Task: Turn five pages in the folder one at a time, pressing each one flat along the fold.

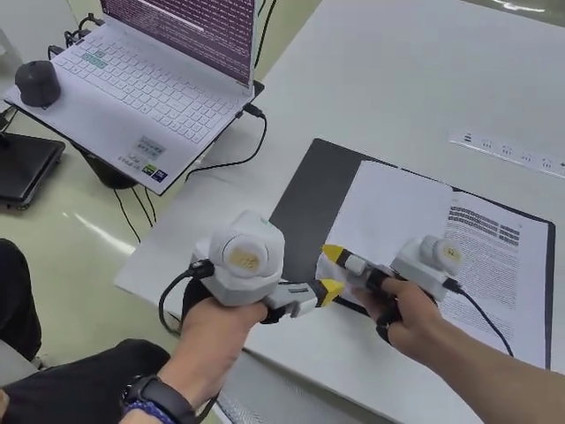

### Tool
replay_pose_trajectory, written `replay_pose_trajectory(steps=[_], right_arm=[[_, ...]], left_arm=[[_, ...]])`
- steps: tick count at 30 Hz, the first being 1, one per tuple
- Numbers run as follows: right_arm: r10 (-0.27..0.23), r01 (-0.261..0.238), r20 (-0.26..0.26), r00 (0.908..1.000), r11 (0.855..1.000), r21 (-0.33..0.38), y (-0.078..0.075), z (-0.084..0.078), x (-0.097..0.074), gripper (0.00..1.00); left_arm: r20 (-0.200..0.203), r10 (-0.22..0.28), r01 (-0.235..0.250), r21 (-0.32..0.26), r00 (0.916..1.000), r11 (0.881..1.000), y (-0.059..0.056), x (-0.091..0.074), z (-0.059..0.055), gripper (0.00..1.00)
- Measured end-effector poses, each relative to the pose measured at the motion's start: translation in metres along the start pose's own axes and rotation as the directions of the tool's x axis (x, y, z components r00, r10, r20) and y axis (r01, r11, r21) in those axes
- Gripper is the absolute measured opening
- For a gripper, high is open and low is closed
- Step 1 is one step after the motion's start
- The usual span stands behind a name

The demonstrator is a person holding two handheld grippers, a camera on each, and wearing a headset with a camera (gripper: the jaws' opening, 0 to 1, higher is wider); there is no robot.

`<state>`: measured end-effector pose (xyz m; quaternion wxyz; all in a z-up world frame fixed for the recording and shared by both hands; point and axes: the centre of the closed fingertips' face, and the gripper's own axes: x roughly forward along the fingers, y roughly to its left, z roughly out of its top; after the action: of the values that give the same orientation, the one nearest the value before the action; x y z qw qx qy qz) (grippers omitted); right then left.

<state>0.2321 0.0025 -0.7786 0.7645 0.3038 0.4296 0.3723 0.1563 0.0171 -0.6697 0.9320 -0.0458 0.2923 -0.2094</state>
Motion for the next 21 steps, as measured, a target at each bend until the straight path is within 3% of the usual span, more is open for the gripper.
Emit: replay_pose_trajectory(steps=[6,11,14,16,19,21], right_arm=[[0.013,-0.013,0.005,0.9999,1.000,-0.007,0.006,-0.003,-0.003,0.26],[0.056,-0.058,-0.019,0.9982,0.995,-0.076,0.017,-0.011,-0.011,0.31],[0.065,-0.066,-0.022,0.9977,0.995,-0.071,0.021,-0.014,-0.023,0.29],[0.110,-0.110,-0.002,0.9940,0.993,-0.053,0.030,-0.012,-0.032,0.29],[0.115,-0.116,-0.016,0.9933,0.986,-0.124,0.036,-0.013,-0.048,0.29],[0.112,-0.112,-0.008,0.9937,0.985,-0.130,0.035,-0.011,-0.057,0.29]], left_arm=[[0.011,-0.019,0.019,-0.018,0.9998,1.000,0.001,-0.004,-0.002,0.68],[-0.020,-0.044,0.044,0.018,0.9988,0.999,0.002,-0.004,-0.013,0.66],[-0.007,-0.069,0.069,0.028,0.9976,0.997,0.003,-0.004,-0.013,0.61],[-0.022,-0.086,0.087,0.049,0.9961,0.995,0.004,-0.001,-0.018,0.60],[-0.040,-0.097,0.099,0.061,0.9945,0.993,0.007,0.004,-0.023,0.56],[-0.039,-0.109,0.111,0.061,0.9933,0.992,0.009,0.006,-0.022,0.53]])
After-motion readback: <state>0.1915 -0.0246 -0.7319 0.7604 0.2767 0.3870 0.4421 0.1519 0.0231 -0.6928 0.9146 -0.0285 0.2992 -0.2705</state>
